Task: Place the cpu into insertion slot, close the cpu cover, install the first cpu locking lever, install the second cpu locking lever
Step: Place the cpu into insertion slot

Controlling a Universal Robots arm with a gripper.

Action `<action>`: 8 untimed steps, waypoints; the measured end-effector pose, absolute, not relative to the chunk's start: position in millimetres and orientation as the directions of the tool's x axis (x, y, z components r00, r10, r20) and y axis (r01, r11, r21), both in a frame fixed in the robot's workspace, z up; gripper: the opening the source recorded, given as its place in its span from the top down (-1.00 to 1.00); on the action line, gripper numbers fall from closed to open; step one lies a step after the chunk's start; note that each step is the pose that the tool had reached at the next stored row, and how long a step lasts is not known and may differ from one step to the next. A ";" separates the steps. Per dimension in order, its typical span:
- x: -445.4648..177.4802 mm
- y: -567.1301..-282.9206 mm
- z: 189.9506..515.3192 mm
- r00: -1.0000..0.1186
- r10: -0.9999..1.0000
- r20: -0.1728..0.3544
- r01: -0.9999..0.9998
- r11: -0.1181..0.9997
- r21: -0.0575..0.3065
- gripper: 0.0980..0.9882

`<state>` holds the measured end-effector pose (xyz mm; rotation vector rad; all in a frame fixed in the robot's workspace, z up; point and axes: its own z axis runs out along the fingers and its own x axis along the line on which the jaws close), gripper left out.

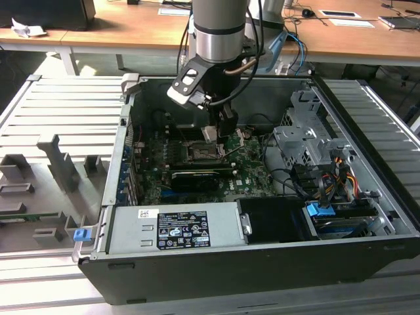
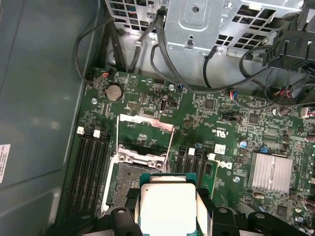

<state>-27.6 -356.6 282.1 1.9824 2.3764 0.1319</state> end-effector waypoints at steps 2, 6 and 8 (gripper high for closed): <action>-27.6 -356.6 281.8 -0.175 0.984 0.021 0.981 0.172 0.094 0.00; -27.6 -356.6 281.1 -0.163 0.986 0.021 0.983 0.161 0.093 0.00; -27.6 -356.6 280.7 -0.157 0.987 0.021 0.984 0.155 0.093 0.00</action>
